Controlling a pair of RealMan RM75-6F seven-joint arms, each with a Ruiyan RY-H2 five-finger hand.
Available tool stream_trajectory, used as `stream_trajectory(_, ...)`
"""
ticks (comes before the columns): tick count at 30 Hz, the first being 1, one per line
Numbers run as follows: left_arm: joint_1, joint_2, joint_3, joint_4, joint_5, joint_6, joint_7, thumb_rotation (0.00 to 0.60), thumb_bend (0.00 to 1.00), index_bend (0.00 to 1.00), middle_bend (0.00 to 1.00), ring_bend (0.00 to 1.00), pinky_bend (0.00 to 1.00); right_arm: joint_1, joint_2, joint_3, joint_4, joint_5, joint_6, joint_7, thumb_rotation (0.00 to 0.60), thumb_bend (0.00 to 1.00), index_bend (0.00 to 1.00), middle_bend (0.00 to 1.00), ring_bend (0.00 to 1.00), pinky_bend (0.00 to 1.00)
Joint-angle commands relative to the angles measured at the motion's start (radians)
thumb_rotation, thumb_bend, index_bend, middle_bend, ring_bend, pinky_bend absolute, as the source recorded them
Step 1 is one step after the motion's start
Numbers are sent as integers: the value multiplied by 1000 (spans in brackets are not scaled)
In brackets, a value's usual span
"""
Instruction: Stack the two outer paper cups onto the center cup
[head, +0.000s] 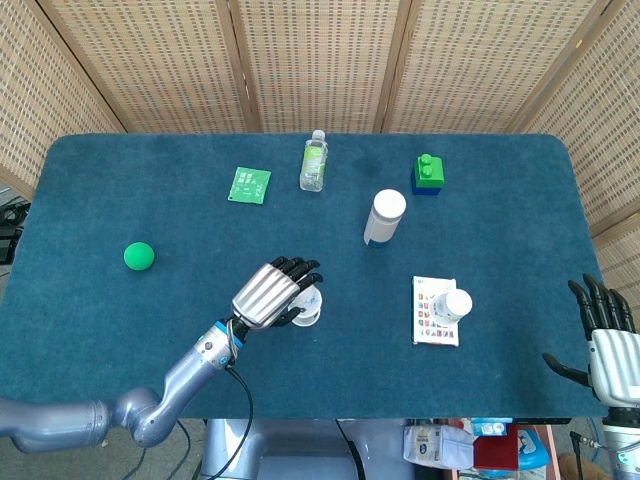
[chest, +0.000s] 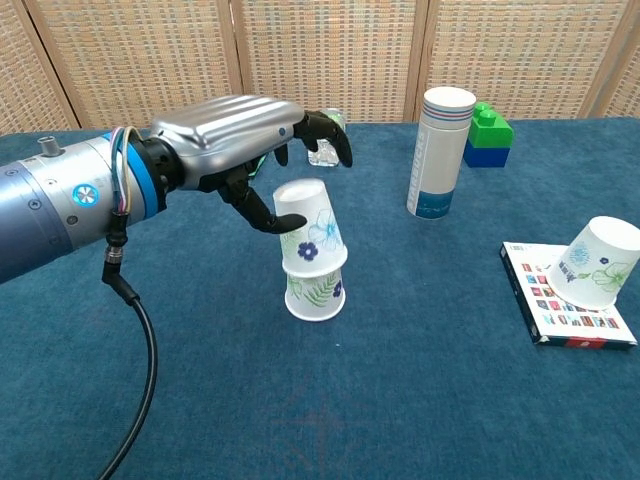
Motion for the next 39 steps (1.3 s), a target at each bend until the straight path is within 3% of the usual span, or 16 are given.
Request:
stream_trajectory(1, -8, 14, 5, -15, -24, -17, 7, 600, 299, 0, 0, 0, 73, 0, 0, 0, 0, 1, -1, 0, 600, 0, 0, 0, 0, 0)
stream_trajectory(4, -4, 32, 9, -45, -15, -5, 2, 600, 255, 0, 0, 0, 5, 1, 0, 0, 1, 2, -3, -1, 600, 0, 0, 0, 0, 0)
stream_trajectory(12, 45, 128, 7, -121, 44, 89, -58, 600, 252, 0, 0, 0, 0, 3, -4, -3, 1, 1, -9, -11, 600, 0, 0, 0, 0, 0)
stream_trajectory(17, 134, 254, 22, -157, 61, 190, -112, 600, 218, 0, 0, 0, 0, 6, -10, -10, 2, -4, -16, -27, 600, 0, 0, 0, 0, 0)
stream_trajectory(24, 302, 415, 54, -122, 31, 348, -250, 600, 187, 0, 0, 0, 0, 18, -15, -13, 2, -13, -33, -46, 600, 0, 0, 0, 0, 0)
stream_trajectory(31, 447, 532, 80, -107, -115, 387, -385, 600, 177, 0, 0, 0, 0, 128, -11, -51, 26, -106, -207, 58, 600, 0, 11, 20, 0, 0)
stream_trajectory(35, 498, 564, 103, -111, -125, 389, -451, 600, 176, 0, 0, 0, 0, 205, -7, -40, 37, -139, -292, 95, 600, 0, 81, 121, 6, 17)
stream_trajectory(39, 534, 571, 115, -98, -107, 409, -499, 600, 175, 0, 0, 0, 0, 276, -17, -13, 46, -117, -377, 101, 600, 0, 142, 169, 44, 102)
